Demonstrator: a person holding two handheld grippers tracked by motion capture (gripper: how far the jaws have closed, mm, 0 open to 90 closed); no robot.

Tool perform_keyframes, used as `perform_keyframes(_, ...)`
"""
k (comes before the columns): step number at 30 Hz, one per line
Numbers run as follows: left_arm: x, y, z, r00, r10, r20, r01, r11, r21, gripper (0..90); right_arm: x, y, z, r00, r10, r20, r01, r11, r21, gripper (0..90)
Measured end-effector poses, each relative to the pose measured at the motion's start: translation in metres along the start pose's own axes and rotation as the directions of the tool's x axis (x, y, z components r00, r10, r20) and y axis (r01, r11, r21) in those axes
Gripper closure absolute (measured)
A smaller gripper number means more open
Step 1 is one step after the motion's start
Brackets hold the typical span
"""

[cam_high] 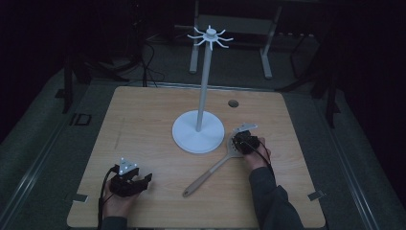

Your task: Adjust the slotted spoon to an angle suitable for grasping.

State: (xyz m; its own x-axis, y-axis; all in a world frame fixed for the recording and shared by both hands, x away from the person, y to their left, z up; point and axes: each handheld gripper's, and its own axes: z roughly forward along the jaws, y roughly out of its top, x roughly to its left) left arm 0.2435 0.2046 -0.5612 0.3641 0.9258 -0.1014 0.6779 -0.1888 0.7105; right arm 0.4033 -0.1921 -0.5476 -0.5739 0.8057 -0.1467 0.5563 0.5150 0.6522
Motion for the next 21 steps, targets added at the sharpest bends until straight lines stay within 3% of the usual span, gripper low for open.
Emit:
perform_keyframes(11, 0.0, 0.0, 0.0, 1.0, 0.002, -0.001, -0.002, 1.0, 0.002, 41.4, 0.002, -0.004, -0.006, 0.9991, -0.014, 0.039, 0.014, 1.0, 0.013, 90.0)
perform_keyframes(21, -0.001, 0.0, 0.0, 1.0, 0.003, -0.001, -0.003, 1.0, 0.003, 41.4, -0.002, -0.012, -0.01, 0.999, -0.006, 0.045, 0.005, 1.0, 0.023, 90.0)
